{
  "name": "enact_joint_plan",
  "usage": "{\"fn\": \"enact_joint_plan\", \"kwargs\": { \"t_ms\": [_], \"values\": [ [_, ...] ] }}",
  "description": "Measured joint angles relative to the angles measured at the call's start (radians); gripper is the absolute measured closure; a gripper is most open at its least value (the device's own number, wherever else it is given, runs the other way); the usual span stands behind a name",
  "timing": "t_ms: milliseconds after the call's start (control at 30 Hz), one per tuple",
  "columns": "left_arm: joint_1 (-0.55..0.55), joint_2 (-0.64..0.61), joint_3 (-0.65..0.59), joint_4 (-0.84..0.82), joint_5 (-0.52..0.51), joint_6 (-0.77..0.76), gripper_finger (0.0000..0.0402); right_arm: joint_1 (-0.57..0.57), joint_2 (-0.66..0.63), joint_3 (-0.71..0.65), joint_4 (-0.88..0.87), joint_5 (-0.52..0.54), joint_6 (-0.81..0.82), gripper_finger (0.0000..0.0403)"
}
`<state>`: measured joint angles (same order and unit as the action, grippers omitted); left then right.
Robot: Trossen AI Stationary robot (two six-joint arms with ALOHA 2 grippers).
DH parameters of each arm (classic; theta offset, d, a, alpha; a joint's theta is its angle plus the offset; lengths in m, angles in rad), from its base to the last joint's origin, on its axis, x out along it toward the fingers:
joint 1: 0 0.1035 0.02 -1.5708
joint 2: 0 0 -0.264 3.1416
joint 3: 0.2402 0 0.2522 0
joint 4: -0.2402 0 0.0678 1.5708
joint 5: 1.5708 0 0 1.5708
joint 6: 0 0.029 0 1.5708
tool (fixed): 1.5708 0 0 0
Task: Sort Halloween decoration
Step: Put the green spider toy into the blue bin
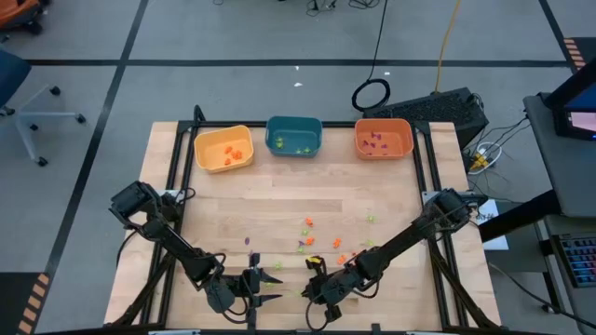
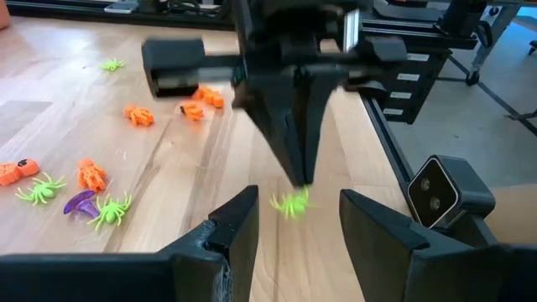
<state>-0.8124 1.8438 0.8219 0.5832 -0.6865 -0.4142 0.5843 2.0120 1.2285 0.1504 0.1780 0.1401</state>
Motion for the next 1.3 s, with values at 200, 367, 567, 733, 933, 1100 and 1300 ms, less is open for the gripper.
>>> {"fn": "enact_joint_plan", "kwargs": {
  "t_ms": [200,367,567,733,933,1100,1300],
  "values": [
    [0.000,0.000,0.000,0.002,-0.003,0.000,0.0236,0.014,-0.123,0.000,-0.182,0.001,-0.014,0.0403],
    [0.000,0.000,0.000,0.002,-0.003,0.012,0.0236,0.029,-0.227,-0.017,-0.286,0.003,-0.014,0.0403],
    [0.015,0.000,0.000,0.001,-0.004,0.082,0.0236,0.033,-0.312,-0.198,-0.179,0.085,0.083,0.0403],
    [0.043,0.000,0.000,-0.001,-0.003,0.135,0.0236,0.066,-0.311,-0.339,-0.047,0.081,0.266,0.0403],
    [0.088,0.000,0.000,-0.001,0.041,0.165,0.0236,0.195,-0.333,-0.308,-0.007,0.112,0.348,0.0401],
    [0.114,0.000,0.000,0.001,0.080,0.160,0.0236,0.296,-0.311,-0.199,-0.067,0.106,0.418,0.0395],
    [0.133,0.000,0.000,0.007,0.084,0.158,0.0236,0.346,-0.195,-0.076,-0.111,0.105,0.436,0.0400]
  ]
}}
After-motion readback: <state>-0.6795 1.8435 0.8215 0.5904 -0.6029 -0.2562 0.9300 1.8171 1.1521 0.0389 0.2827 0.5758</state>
